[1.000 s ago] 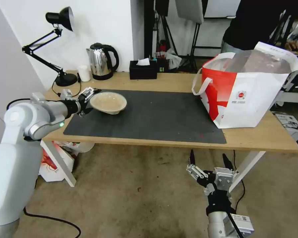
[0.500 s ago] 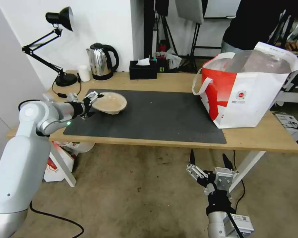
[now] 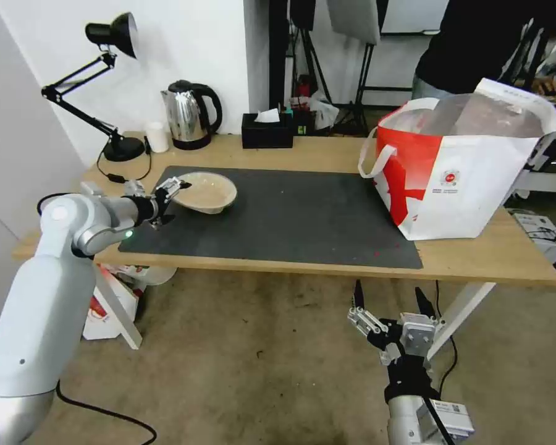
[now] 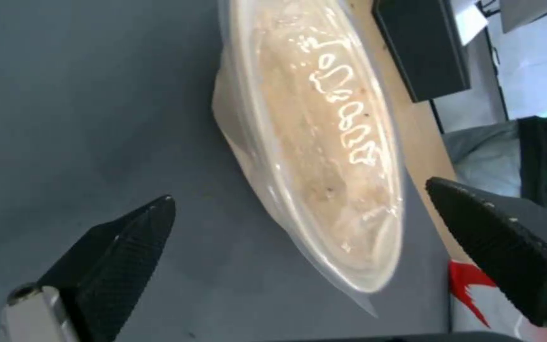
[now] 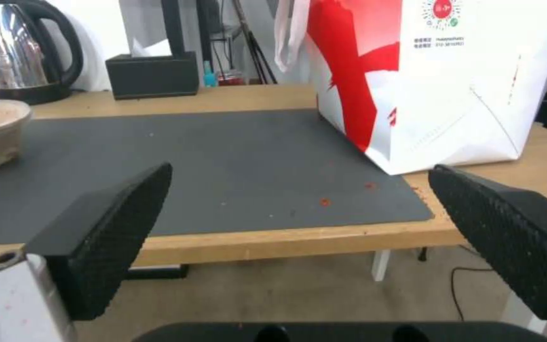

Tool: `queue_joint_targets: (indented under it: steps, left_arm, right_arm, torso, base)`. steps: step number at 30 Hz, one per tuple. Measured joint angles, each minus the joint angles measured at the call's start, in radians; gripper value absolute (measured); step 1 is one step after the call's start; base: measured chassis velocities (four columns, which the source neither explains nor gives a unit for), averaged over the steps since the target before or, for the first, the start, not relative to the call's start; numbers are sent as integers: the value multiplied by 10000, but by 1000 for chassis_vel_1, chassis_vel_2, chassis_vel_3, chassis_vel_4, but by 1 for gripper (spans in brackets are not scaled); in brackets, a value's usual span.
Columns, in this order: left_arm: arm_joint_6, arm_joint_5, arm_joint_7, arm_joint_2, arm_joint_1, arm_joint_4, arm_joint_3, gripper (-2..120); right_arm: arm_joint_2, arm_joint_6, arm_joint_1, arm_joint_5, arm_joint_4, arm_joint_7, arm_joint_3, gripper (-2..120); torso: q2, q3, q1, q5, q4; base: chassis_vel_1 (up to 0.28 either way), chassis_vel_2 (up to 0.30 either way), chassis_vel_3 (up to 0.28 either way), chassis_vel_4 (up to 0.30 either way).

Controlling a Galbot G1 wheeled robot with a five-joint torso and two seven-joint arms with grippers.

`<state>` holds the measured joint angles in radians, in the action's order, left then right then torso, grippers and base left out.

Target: Pick up the trash from the table and place it into the takeout bag.

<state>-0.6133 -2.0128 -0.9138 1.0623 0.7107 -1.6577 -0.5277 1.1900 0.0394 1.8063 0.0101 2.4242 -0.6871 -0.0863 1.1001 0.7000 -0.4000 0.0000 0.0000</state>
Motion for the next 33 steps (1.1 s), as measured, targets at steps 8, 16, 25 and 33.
queue_joint_targets:
  steps: [8, 16, 25, 33]
  left_arm:
    - [-68, 314, 98, 272, -436, 672, 390, 99]
    - [-132, 591, 230, 523, -910, 1234, 760, 100]
    - [-199, 882, 478, 736, -1161, 1743, 894, 100]
    - [-310, 1215, 787, 880, -1358, 2187, 967, 100]
  right_arm:
    - [0, 0, 0, 0, 0, 0, 0, 100]
    - [1, 0, 0, 0, 0, 1, 0, 100]
    - [0, 0, 0, 0, 0, 1, 0, 100]
    - [0, 0, 0, 0, 0, 1, 0, 100]
  torso:
    - [0, 0, 0, -1, -2]
    - [0, 1, 0, 0, -1]
    - [0, 0, 0, 0, 2]
    - [2, -4, 4, 7, 2]
  base:
    - [0, 0, 0, 0]
    - [0, 0, 0, 0]
    - [0, 0, 0, 0]
    - [0, 0, 0, 0]
